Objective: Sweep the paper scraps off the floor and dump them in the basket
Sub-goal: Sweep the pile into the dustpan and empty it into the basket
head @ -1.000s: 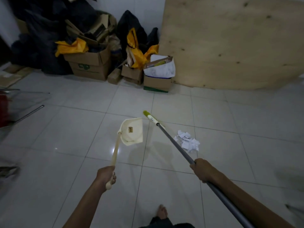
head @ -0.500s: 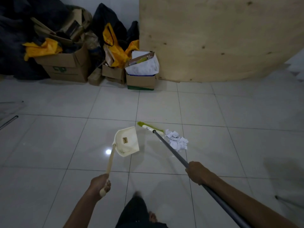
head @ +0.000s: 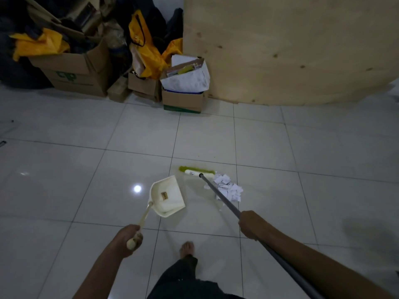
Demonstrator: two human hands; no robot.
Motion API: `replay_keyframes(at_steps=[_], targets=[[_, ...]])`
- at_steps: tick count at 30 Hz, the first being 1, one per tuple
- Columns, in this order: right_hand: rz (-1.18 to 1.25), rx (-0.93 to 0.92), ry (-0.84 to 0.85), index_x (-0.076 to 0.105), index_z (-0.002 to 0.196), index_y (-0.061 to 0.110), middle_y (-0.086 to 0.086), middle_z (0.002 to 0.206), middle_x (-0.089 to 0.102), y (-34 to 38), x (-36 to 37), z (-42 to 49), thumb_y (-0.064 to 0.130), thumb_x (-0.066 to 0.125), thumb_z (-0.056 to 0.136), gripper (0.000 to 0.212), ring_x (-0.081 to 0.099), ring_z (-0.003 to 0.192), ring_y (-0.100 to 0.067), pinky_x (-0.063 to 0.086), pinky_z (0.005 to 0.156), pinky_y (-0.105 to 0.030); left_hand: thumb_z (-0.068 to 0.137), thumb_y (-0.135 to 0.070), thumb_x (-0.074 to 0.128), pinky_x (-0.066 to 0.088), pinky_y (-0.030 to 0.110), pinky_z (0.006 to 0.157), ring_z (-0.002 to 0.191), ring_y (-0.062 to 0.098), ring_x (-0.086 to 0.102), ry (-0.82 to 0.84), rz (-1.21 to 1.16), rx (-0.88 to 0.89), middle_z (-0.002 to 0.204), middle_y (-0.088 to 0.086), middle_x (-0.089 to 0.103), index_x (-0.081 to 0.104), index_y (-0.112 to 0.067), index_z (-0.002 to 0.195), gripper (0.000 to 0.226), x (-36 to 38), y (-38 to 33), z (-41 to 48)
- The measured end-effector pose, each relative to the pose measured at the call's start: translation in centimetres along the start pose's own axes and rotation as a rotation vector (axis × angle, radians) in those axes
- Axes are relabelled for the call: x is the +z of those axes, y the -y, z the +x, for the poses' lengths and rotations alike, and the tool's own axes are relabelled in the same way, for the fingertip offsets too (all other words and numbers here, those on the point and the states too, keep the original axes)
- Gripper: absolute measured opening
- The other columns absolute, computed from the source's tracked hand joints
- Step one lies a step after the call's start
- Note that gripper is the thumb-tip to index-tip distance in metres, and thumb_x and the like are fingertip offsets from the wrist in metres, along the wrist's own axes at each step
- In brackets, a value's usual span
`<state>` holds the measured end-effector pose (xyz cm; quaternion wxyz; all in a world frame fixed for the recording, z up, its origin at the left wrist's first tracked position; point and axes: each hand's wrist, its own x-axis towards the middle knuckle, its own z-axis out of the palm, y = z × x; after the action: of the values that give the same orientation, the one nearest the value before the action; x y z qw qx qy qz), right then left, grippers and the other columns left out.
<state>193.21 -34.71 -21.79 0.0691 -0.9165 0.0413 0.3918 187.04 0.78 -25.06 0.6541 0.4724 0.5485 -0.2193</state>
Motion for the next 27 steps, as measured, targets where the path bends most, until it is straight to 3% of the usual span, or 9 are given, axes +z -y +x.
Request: replay_keyframes(at_steps=[2, 6, 10, 13, 16, 19, 21, 24, 27], targets=[[-0.026, 0.0, -0.013, 0.049, 0.127, -0.003, -0.015, 0.131, 0.053, -0.2, -0.7, 1.4, 0.013, 0.04, 0.099, 0.034, 0.057, 0.116, -0.024, 0.045, 0.089, -0.025, 0.097, -0.005, 0.034, 0.031, 0.008, 0.028, 0.02, 0.009, 0.034, 0.022, -0.026, -0.001, 0.034, 0.004, 0.038, 0.037, -0.004, 0.069, 0.028, 1.4, 0.0, 1.3], [-0.088, -0.038, -0.012, 0.049, 0.125, -0.004, -0.017, 0.13, 0.053, -0.5, -3.2, 4.2, 0.009, 0.038, 0.098, 0.032, 0.057, 0.115, -0.026, 0.046, 0.088, -0.027, 0.096, -0.003, 0.036, 0.032, 0.01, 0.027, 0.02, 0.01, 0.039, 0.028, 0.118, -0.01, 0.03, 0.0, 0.041, 0.039, -0.006, 0.067, 0.029, 4.9, -1.9, 1.6], [-0.15, -0.063, -0.016, 0.045, 0.131, -0.004, -0.017, 0.135, 0.05, -0.7, -5.0, 6.4, 0.007, 0.036, 0.1, 0.034, 0.054, 0.12, -0.026, 0.045, 0.094, -0.029, 0.094, 0.003, 0.034, 0.03, 0.012, 0.03, 0.034, 0.01, 0.039, 0.058, 0.248, 0.001, 0.055, 0.008, 0.038, 0.041, -0.007, 0.063, 0.033, 8.3, -2.9, 2.0], [-0.2, -0.071, -0.026, 0.045, 0.131, -0.003, -0.015, 0.132, 0.052, -1.1, -6.5, 8.7, 0.008, 0.037, 0.099, 0.034, 0.057, 0.116, -0.025, 0.048, 0.09, -0.03, 0.094, 0.008, 0.036, 0.038, 0.011, 0.031, 0.035, 0.006, 0.05, 0.096, 0.193, -0.004, 0.069, 0.006, 0.037, 0.041, -0.008, 0.069, 0.031, 11.5, -3.9, 2.0], [-0.215, -0.063, -0.041, 0.047, 0.13, -0.001, -0.013, 0.129, 0.055, -1.4, -7.6, 10.8, 0.009, 0.042, 0.098, 0.034, 0.059, 0.112, -0.024, 0.051, 0.089, -0.03, 0.092, 0.005, 0.033, 0.037, 0.013, 0.028, 0.026, 0.009, 0.044, 0.013, 0.138, -0.001, 0.065, 0.007, 0.035, 0.039, -0.008, 0.072, 0.025, 13.4, -4.9, 2.5], [-0.221, -0.079, -0.041, 0.047, 0.131, -0.001, -0.014, 0.13, 0.053, -2.2, -8.3, 12.6, 0.009, 0.044, 0.096, 0.036, 0.058, 0.114, -0.025, 0.051, 0.091, -0.032, 0.089, 0.004, 0.034, 0.041, 0.014, 0.033, 0.04, 0.015, 0.041, -0.016, 0.079, -0.067, 0.067, 0.007, 0.034, 0.039, -0.007, 0.074, 0.019, 15.4, -5.1, 3.7], [-0.186, -0.093, -0.036, 0.049, 0.129, -0.002, -0.015, 0.129, 0.054, -2.8, -8.7, 13.6, 0.01, 0.044, 0.096, 0.035, 0.058, 0.113, -0.025, 0.05, 0.089, -0.031, 0.09, 0.005, 0.034, 0.041, 0.014, 0.032, 0.038, 0.015, 0.044, 0.003, 0.06, -0.075, 0.068, 0.008, 0.035, 0.039, -0.005, 0.073, 0.02, 16.7, -5.4, 4.2], [-0.002, -0.038, 0.041, 0.049, 0.125, -0.005, -0.017, 0.121, 0.059, -4.0, -10.1, 15.2, 0.014, 0.046, 0.095, 0.036, 0.061, 0.098, -0.024, 0.051, 0.071, -0.025, 0.091, 0.01, 0.034, 0.039, 0.013, 0.032, 0.025, 0.008, 0.044, 0.047, 0.163, -0.025, 0.054, 0.009, 0.043, 0.039, -0.007, 0.068, 0.029, 19.4, -6.0, 4.5], [0.295, 0.118, 0.121, 0.049, 0.117, -0.008, -0.016, 0.08, 0.06, -4.8, -11.5, 16.5, 0.013, 0.046, 0.093, 0.032, 0.056, 0.061, -0.022, 0.042, 0.047, -0.025, 0.092, 0.009, 0.036, 0.038, 0.012, 0.034, 0.03, 0.006, 0.046, 0.085, 0.058, 0.004, 0.035, 0.0, 0.047, 0.044, -0.007, 0.068, 0.03, 20.8, -7.6, 5.4]])
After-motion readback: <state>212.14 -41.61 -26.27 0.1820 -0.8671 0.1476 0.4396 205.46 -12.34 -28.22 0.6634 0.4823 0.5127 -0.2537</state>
